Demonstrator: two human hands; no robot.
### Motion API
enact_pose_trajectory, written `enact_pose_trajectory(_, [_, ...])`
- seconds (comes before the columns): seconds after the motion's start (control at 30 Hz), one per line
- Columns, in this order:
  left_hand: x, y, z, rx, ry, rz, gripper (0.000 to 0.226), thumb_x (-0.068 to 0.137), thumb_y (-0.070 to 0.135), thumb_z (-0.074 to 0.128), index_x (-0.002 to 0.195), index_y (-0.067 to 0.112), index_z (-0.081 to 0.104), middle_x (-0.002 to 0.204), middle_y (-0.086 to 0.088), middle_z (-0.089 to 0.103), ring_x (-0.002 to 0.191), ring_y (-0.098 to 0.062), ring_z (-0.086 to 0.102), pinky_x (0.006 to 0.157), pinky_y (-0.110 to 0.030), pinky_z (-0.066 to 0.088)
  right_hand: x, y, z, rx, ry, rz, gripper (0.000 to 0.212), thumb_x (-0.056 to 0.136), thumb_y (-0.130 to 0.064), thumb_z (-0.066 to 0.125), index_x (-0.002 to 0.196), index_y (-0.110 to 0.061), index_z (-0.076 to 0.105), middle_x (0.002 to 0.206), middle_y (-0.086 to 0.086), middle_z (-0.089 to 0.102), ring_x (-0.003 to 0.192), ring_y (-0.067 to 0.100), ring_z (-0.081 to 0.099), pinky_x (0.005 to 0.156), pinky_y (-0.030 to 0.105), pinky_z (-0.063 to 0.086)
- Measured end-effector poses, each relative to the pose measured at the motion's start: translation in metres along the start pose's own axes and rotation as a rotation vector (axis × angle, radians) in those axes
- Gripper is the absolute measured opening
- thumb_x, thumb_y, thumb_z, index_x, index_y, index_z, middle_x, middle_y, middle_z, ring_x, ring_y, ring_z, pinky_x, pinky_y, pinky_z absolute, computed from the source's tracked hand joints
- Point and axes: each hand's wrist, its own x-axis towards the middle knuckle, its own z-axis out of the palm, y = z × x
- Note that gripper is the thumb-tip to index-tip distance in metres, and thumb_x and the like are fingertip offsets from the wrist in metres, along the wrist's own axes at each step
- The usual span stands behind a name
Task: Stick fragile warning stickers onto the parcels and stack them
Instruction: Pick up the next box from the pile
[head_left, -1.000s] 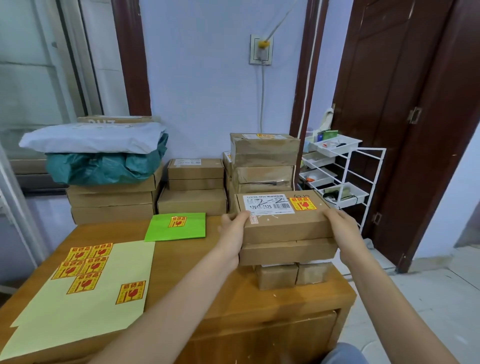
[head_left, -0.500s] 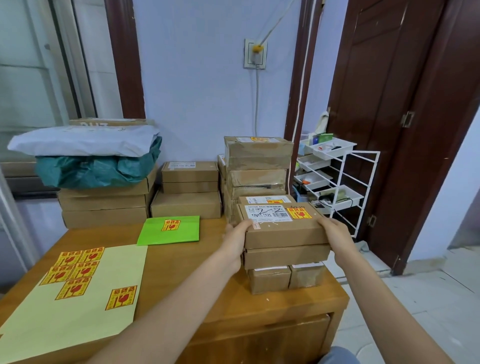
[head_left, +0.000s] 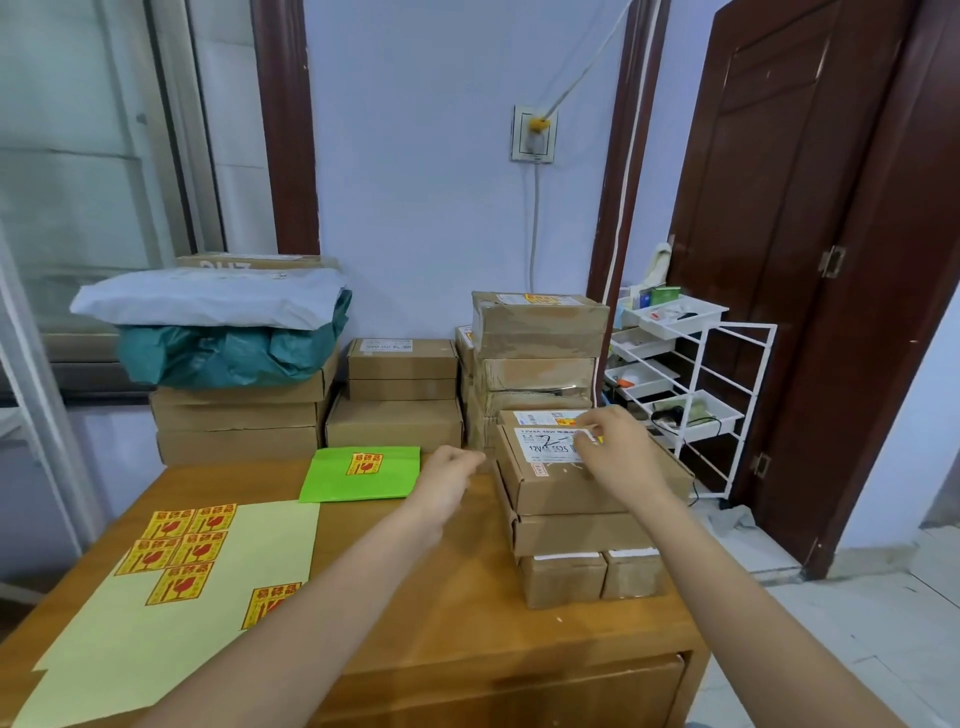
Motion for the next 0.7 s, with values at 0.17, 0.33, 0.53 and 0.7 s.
enact_pose_trajectory(0.17, [0.009,-0.002,-0.031,0.106,0.103,0.053,0.012,0.092,0.024,0.054,0.082,0.02,0.05,0.089,-0.001,0.055,0.085,-0.019,0.051,0.072,-0.03,0.039,0.006,-0.048,0.029,0.073,-0.142,-0.15,0.018,0.092,-0.017,0.052,0.101,-0.012,0.067,0.102,0.0,0.06,0.089,0.017,0.057,0.076,0.029,0.045])
enact_pose_trajectory(0.33, [0.025,-0.002,-0.062,0.262,0.201,0.075,0.01,0.092,0.022,0.053,0.085,0.015,0.053,0.077,0.003,0.051,0.084,-0.022,0.051,0.067,-0.03,0.034,0.016,-0.08,0.059,0.068,-0.221,-0.162,0.02,0.091,-0.017,0.05,0.098,-0.013,0.068,0.097,0.0,0.064,0.092,0.02,0.061,0.079,0.037,0.052])
enact_pose_trajectory(0.53, [0.048,0.001,-0.092,0.411,0.286,0.064,0.012,0.093,0.02,0.051,0.093,0.009,0.055,0.081,-0.002,0.054,0.084,-0.023,0.048,0.068,-0.03,0.033,0.042,-0.105,0.082,-0.017,-0.306,-0.144,0.022,0.089,-0.017,0.048,0.102,-0.012,0.065,0.108,0.006,0.065,0.101,0.026,0.058,0.079,0.033,0.047])
enact_pose_trajectory(0.7, [0.064,0.015,-0.108,0.449,0.329,0.081,0.016,0.096,0.021,0.046,0.1,0.007,0.053,0.083,-0.001,0.053,0.081,-0.021,0.047,0.067,-0.029,0.034,0.067,-0.12,0.089,-0.003,-0.358,-0.09,0.023,0.088,-0.016,0.045,0.096,-0.008,0.065,0.105,0.012,0.066,0.099,0.032,0.06,0.083,0.039,0.051])
